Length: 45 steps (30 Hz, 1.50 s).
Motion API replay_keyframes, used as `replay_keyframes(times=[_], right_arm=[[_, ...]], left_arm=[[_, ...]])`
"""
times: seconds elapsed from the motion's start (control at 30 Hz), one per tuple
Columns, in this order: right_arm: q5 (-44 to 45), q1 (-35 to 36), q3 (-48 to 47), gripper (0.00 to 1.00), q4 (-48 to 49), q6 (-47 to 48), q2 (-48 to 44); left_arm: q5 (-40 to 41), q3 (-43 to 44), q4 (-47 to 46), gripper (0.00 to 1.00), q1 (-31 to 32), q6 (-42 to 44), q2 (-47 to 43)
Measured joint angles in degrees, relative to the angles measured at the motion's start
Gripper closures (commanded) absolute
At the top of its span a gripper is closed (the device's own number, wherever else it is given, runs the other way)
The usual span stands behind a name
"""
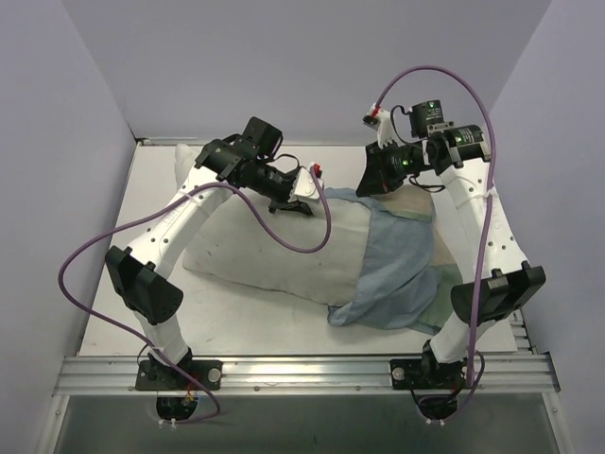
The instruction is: Put the pillow into the pillowcase
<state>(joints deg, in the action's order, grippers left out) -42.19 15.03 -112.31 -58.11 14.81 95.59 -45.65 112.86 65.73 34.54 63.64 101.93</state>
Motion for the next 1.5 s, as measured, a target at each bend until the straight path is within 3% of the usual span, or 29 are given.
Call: replay_keyframes(times=[0.07, 0.1, 0.13, 0.27, 0.3, 0.37, 0.5, 0.57, 0.77, 1.03, 1.3, 1.5], right_arm=[[-2.7, 0.6, -1.1, 1.00, 0.3, -3.1, 1.2], [-3.4, 1.1, -1.5, 0.74, 0.7, -4.8, 1.8], [-3.5, 1.8, -1.9, 0.59, 0.9, -6.8, 2.5], [0.2, 3.5, -2.7, 0.39, 1.6, -10.4, 4.0], [2.2, 3.5, -2.7, 0.38, 1.4, -10.4, 3.8], [5.6, 3.3, -2.6, 0.51, 0.5, -9.6, 3.3], [9.7, 3.0, -0.5, 0.90, -2.1, -8.3, 1.5], [9.9, 3.1, 0.4, 1.00, -2.8, -8.5, 1.0], [6.6, 6.5, 0.4, 1.00, 2.5, -15.7, 1.0], [7.4, 15.7, 5.4, 1.00, 25.8, -42.0, 0.6], [14.5, 16.7, 13.5, 1.00, 37.9, -55.6, -0.2], [16.7, 22.2, 6.7, 1.00, 41.5, -58.2, 5.3]], left_arm=[[0.0, 0.0, -0.2, 1.00, 0.0, -0.5, 0.0], [0.0, 0.0, -0.4, 1.00, 0.0, -0.7, 0.0], [0.0, 0.0, -0.4, 1.00, 0.0, -1.0, 0.0], [0.0, 0.0, -1.0, 1.00, 0.0, -1.5, 0.0], [0.0, -0.3, -1.2, 1.00, 0.0, -1.5, -0.1], [0.1, -1.6, -2.1, 1.00, 0.0, -1.4, -0.9], [0.0, -3.6, -2.9, 1.00, 0.0, -0.9, -2.4], [0.0, -3.7, -3.0, 1.00, 0.3, -0.8, -2.6], [0.0, -2.6, -3.1, 1.00, 1.1, -1.8, -2.1], [-0.2, -0.2, -5.8, 1.00, 4.0, -6.5, -0.7], [-2.0, -14.8, -16.0, 1.00, 3.2, -12.0, -9.2], [-3.7, -20.9, -20.5, 1.00, -0.7, -20.2, -13.4]])
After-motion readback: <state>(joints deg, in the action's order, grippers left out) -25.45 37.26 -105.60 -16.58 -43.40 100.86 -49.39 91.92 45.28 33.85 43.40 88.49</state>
